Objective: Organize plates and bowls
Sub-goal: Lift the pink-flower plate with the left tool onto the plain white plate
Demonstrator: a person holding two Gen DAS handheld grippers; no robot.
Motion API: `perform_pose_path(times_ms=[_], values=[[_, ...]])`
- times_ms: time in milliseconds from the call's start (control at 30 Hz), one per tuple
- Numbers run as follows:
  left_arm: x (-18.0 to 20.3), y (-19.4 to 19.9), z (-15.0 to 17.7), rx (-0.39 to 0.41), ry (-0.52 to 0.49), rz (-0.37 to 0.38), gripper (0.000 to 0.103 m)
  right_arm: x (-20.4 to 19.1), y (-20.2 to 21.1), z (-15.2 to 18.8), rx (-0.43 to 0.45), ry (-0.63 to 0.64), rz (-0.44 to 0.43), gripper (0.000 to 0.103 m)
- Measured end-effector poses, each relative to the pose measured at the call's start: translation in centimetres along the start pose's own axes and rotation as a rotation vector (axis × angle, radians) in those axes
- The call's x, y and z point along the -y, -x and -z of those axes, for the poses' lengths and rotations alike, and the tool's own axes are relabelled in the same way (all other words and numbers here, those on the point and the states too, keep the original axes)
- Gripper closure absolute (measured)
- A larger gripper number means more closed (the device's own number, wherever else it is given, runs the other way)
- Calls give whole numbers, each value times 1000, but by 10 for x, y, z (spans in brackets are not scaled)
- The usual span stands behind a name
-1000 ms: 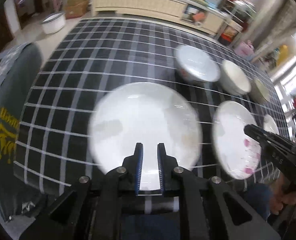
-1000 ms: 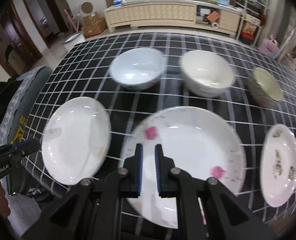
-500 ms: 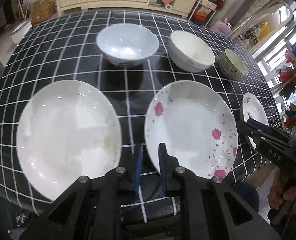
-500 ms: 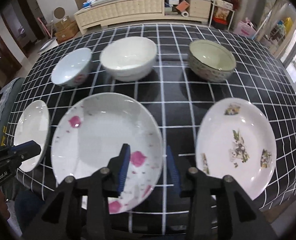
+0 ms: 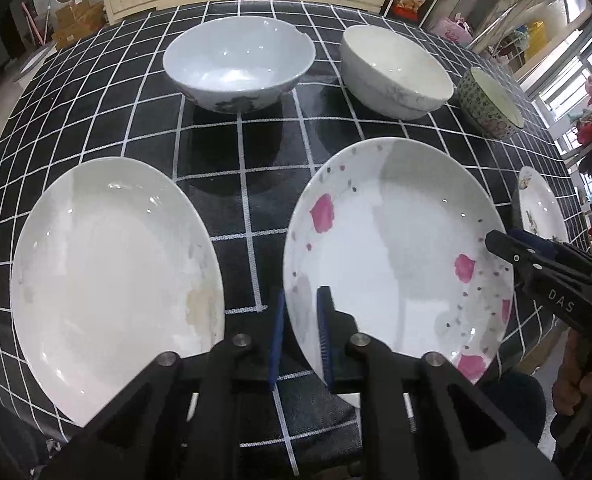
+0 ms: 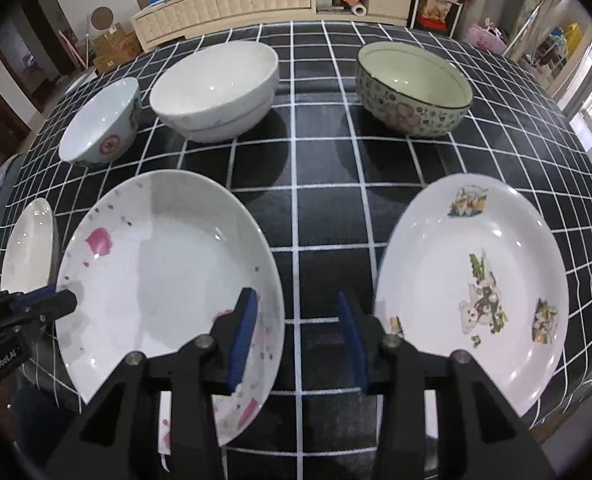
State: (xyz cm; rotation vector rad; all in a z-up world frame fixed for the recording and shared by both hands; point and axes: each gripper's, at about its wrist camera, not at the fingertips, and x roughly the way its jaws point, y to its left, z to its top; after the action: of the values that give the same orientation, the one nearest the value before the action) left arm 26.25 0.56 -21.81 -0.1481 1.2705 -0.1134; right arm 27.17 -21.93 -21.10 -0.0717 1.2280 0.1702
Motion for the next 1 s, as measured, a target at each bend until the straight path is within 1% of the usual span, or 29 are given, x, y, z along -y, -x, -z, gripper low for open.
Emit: perform_pose_path(times_ms=[33, 67, 133, 233, 367, 500, 600, 667, 867, 1000], values=[[-1, -1, 0, -2, 1, 1, 94, 0, -1, 0, -5, 0, -2, 66], [-2, -3, -1, -4, 3, 7, 94, 0, -2, 0, -6, 0, -10, 68], [-5, -3, -1, -3, 7, 17, 95, -3, -2, 1, -6, 5, -20, 79], [-5, -2, 0, -1, 0, 17, 95, -11, -2, 1, -12, 22, -7, 87], [-5, -2, 0, 1, -13, 21, 95, -14, -2, 1, -19, 9, 15, 87], [0, 0, 2, 1, -52, -3, 94, -9, -2, 1, -22, -28, -10, 87], [-2, 3, 3, -1, -48, 13, 95, -8, 0, 2, -23, -44, -21, 87], [-4, 9, 6, 10, -48, 14, 95, -9, 3, 1, -19, -56, -30, 87], [-13, 33, 6, 49, -44, 12, 95, -23, 21, -6, 12, -39, -37, 87], [-29, 53, 8, 78, -37, -20, 94, -43, 32, -12, 23, -25, -65, 87]])
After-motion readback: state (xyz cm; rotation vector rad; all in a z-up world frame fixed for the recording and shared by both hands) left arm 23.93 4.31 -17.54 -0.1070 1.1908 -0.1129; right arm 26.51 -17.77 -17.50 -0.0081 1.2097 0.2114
